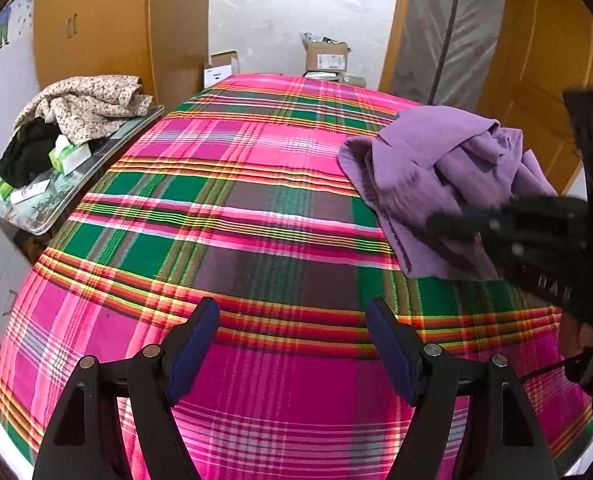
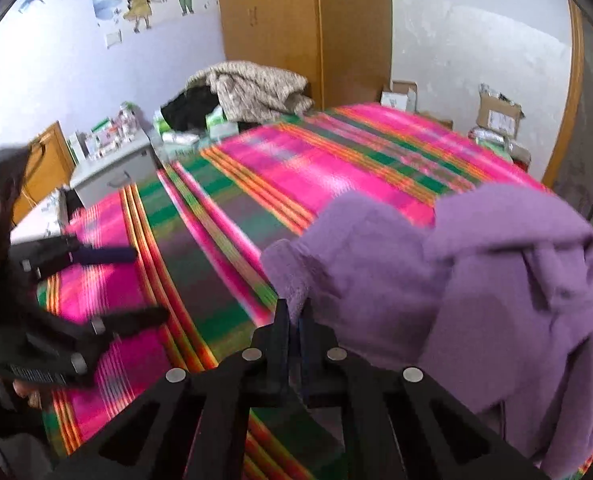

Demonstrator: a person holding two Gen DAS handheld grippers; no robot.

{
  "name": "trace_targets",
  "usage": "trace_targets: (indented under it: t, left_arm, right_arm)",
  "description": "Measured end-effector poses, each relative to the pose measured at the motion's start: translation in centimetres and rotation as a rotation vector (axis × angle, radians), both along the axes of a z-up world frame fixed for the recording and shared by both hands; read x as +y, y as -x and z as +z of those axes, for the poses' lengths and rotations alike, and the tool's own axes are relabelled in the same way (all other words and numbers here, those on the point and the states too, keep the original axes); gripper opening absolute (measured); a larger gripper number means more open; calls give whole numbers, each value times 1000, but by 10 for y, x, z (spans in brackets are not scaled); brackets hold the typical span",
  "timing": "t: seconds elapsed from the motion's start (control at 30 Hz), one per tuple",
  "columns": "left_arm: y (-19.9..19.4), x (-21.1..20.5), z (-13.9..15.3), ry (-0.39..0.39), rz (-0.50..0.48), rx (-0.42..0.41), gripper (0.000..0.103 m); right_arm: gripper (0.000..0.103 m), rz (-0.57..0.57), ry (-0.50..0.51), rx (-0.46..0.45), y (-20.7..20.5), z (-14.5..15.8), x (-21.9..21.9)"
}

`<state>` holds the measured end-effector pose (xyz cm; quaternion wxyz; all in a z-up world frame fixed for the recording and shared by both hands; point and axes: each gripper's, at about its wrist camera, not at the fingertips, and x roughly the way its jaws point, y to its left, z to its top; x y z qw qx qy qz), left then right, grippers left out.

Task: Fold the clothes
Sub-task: 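Raise the garment with the right gripper, letting it hang by the waistband, then grasp the hanging waistband edge with the left gripper beside the right gripper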

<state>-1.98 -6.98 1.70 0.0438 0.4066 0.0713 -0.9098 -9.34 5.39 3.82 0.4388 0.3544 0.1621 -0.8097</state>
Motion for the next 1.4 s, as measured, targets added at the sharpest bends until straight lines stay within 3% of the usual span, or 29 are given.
trace_targets:
  t: [0.2,0.47,0.6,0.77,0.93,1.07,1.4]
  left_arm:
    - [-8,-13,4,4,39,10,77]
    - [-18,-30,7,1,84,16,77]
    - [-17,-31,6,-14,90,14,77]
    - [-19,-25,7,-20,70,22,77]
    - [-19,-25,7,-28,66,24,77]
    - [-17,-25,6,-31,63,25,77]
    - [-14,-13,10,-55,18,43,77]
  right_arm:
    - [4,51,64,37,-4,23,-38]
    - [4,69,135,-14,-11,35,-51]
    - [4,130,184,68,-34,67,-47]
    - [4,19,220,94,-10,86,-22]
    - [4,-65,214,20,17,76,4]
    - [4,-79,239,37,14,74,13]
    - [4,-55,357,204,-17,154,35]
